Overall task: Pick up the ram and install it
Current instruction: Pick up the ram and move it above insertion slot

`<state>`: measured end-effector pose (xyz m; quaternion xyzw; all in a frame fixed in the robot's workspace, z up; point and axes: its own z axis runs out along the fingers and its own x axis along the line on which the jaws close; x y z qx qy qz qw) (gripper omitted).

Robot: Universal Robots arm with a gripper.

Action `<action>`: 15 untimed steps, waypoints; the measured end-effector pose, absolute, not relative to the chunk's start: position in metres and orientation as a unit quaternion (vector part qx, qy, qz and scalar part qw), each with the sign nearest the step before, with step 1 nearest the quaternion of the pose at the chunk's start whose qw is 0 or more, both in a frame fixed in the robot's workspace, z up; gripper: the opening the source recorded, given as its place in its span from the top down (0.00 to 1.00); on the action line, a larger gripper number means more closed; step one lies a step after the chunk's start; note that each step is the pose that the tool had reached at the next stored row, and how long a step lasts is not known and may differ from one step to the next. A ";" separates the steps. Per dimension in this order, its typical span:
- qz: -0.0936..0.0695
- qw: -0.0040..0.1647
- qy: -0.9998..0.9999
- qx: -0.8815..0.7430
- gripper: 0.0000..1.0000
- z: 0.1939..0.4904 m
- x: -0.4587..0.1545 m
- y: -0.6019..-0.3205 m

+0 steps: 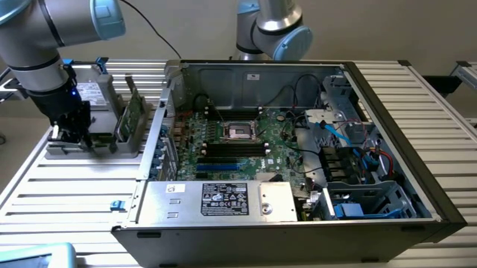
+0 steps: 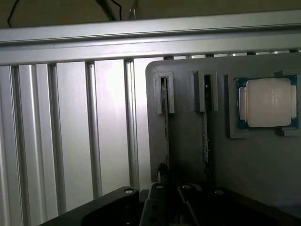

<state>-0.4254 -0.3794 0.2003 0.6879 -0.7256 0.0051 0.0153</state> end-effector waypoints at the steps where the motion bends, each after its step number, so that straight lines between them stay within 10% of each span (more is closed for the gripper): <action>1: 0.005 0.015 -0.726 0.688 0.87 0.202 -0.425 -0.379; 15: 0.006 0.015 -0.719 0.695 0.87 0.254 -0.425 -0.379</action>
